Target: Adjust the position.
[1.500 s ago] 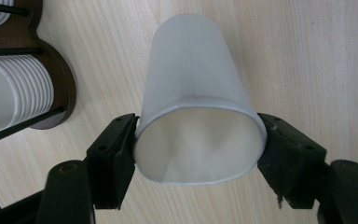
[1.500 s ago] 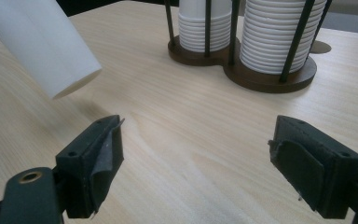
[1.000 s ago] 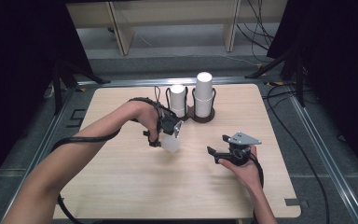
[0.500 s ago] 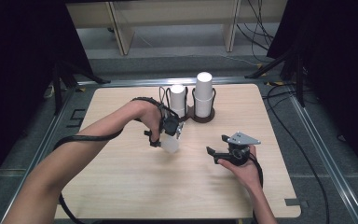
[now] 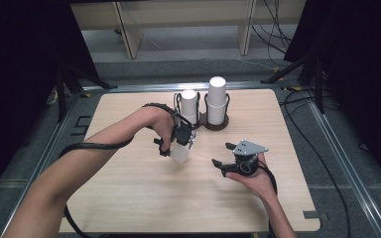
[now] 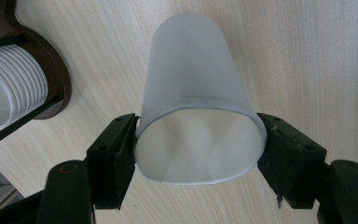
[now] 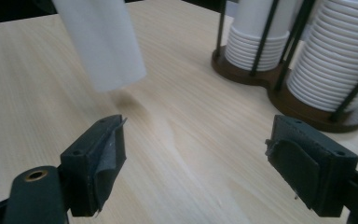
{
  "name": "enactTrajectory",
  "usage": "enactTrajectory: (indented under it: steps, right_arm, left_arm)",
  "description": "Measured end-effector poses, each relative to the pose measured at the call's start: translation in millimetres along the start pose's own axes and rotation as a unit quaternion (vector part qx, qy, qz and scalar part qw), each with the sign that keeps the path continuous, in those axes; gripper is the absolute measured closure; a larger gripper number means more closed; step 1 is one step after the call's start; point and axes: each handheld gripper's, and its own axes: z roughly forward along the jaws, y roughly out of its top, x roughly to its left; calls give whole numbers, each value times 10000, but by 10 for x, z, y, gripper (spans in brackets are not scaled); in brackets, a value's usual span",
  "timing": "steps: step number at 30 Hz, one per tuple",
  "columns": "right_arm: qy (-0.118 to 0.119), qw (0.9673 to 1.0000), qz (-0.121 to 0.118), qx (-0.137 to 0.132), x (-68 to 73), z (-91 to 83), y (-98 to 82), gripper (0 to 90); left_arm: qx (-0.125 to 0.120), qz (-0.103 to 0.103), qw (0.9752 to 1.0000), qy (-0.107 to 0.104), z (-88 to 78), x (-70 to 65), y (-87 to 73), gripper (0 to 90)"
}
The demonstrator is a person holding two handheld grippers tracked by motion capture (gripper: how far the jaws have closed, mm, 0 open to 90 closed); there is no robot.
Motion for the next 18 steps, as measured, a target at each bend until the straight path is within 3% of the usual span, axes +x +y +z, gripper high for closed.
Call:
enactTrajectory:
  steps: [7,8,18]
  right_arm:
    - [115,9997,-227,-56,45,93,60,196]
    - [147,9998,-104,-19,64,94,54,196]
    - [149,9999,-38,54,53,81,4,195]
  left_arm:
    - [92,62,9999,-4,-9,8,40,314]
    - [117,74,9999,-6,-10,9,46,313]
    - [234,139,9996,15,11,16,121,313]
